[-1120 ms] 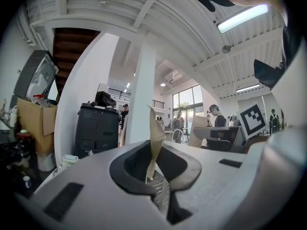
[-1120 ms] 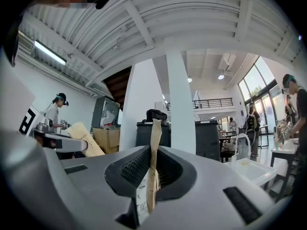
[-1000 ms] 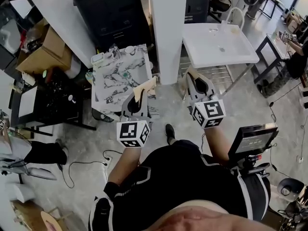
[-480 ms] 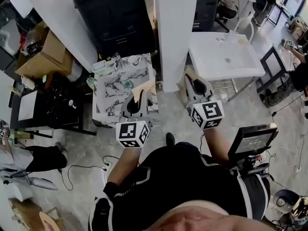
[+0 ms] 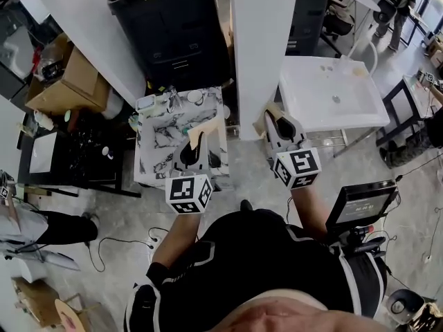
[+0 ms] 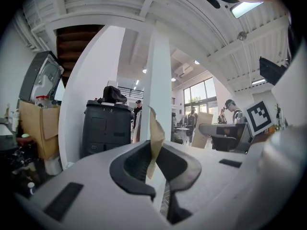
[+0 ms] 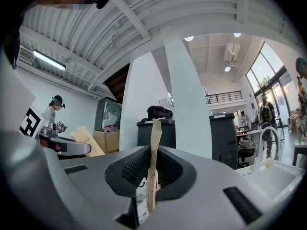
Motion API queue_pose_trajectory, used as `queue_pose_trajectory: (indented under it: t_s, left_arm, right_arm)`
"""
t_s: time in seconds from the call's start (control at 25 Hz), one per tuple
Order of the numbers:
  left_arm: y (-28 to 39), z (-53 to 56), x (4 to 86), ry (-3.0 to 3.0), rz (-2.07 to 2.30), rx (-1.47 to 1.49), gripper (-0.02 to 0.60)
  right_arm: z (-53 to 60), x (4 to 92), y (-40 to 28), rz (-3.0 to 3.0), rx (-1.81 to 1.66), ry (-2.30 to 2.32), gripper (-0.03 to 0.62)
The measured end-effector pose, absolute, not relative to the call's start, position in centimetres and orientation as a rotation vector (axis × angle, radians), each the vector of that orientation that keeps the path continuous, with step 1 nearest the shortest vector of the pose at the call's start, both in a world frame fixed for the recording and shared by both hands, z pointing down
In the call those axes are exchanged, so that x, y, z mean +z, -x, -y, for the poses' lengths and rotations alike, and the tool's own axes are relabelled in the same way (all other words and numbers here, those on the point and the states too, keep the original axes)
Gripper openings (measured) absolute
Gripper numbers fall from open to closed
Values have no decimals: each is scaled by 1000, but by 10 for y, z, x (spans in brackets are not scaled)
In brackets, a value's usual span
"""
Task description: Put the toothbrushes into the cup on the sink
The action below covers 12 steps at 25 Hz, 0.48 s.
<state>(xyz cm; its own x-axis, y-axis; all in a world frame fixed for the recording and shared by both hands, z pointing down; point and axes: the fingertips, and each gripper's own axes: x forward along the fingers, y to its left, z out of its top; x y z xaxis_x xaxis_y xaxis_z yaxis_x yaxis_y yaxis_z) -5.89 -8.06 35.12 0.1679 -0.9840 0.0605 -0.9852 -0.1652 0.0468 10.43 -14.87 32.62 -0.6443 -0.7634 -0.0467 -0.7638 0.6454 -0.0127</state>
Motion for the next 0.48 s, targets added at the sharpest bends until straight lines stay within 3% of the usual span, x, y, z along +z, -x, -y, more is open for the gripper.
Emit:
queue_pose_trajectory:
  t_s: [0.48]
  left_arm:
    - [60,141,353,-2322,2026,99,32]
  right_arm:
    - [213,330,-109,-2780,-40,1262,41]
